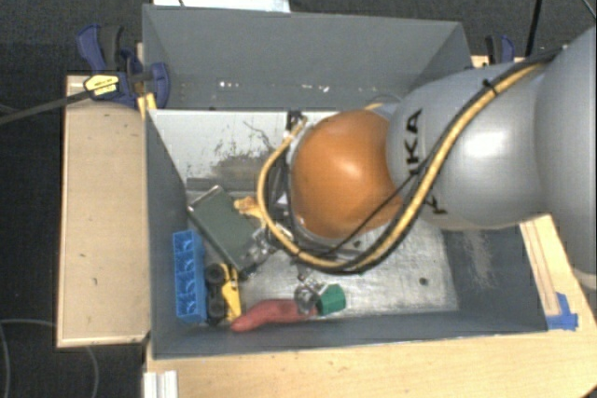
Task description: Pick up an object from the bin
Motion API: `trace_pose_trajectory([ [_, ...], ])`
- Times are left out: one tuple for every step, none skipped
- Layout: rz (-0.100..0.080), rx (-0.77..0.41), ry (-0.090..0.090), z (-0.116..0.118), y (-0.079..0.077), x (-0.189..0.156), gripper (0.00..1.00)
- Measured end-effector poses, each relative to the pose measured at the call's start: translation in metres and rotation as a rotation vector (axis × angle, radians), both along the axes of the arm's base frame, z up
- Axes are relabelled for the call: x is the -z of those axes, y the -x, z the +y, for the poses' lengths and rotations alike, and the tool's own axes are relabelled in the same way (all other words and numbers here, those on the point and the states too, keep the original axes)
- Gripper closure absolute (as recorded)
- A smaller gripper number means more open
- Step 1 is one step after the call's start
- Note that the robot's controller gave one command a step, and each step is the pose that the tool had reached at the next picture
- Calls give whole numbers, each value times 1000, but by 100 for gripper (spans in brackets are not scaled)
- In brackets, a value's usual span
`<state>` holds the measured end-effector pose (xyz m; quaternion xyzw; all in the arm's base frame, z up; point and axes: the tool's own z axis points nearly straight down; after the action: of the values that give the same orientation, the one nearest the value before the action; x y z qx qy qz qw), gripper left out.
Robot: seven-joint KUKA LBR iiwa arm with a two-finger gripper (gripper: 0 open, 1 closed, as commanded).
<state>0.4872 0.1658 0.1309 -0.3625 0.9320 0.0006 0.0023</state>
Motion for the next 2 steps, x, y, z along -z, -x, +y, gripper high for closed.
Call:
trace_pose_trajectory([
  [-28, 62, -20, -3, -1, 52, 0],
  [-48, 61, -32, -13, 4, 47, 100],
])
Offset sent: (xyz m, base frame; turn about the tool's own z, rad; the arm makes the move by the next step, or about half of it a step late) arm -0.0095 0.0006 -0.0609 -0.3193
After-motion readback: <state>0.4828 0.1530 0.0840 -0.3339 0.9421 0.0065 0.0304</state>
